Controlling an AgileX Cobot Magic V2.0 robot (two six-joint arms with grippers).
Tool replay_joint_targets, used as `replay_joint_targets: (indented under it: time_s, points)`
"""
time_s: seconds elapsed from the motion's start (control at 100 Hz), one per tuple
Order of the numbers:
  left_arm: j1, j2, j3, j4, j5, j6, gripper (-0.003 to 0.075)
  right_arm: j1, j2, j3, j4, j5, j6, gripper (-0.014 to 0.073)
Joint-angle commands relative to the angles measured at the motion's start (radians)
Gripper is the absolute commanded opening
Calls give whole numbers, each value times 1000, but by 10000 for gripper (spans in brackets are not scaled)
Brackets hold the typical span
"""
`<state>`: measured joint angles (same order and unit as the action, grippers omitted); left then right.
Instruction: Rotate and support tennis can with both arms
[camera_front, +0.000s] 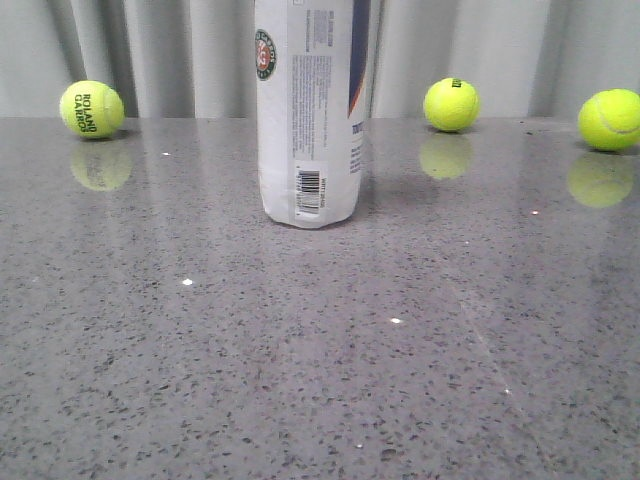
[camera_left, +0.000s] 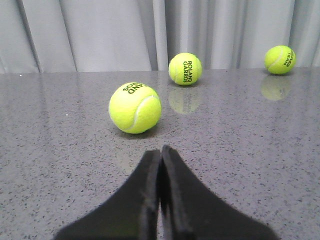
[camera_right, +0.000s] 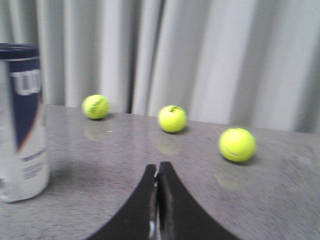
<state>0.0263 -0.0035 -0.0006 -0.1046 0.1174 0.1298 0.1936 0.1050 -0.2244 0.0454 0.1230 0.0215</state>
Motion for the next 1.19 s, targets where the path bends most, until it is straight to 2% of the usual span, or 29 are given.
replay_joint_targets:
  time_s: [0.0, 0.16, 0.34, 0.38, 0.47, 1.181]
  points:
    - [1, -35, 45, -1, -73, -12, -20, -69, 12, 22, -13, -131, 30, -59]
    - [1, -35, 45, -1, -73, -12, -20, -159, -5, 134, -64, -229, 115, -59]
    - [1, -35, 45, -1, -73, -12, -20, -171, -127, 236, -104, -248, 132, -59]
    - [1, -35, 45, -1, -73, -12, -20, -172, -148, 234, -107, -197, 131, -59]
    - [1, -35, 45, -1, -73, -12, -20, -173, -144, 234, -107, -177, 131, -59]
    - [1, -35, 45, -1, -73, -12, -20, -173, -144, 234, -107, -189, 131, -59]
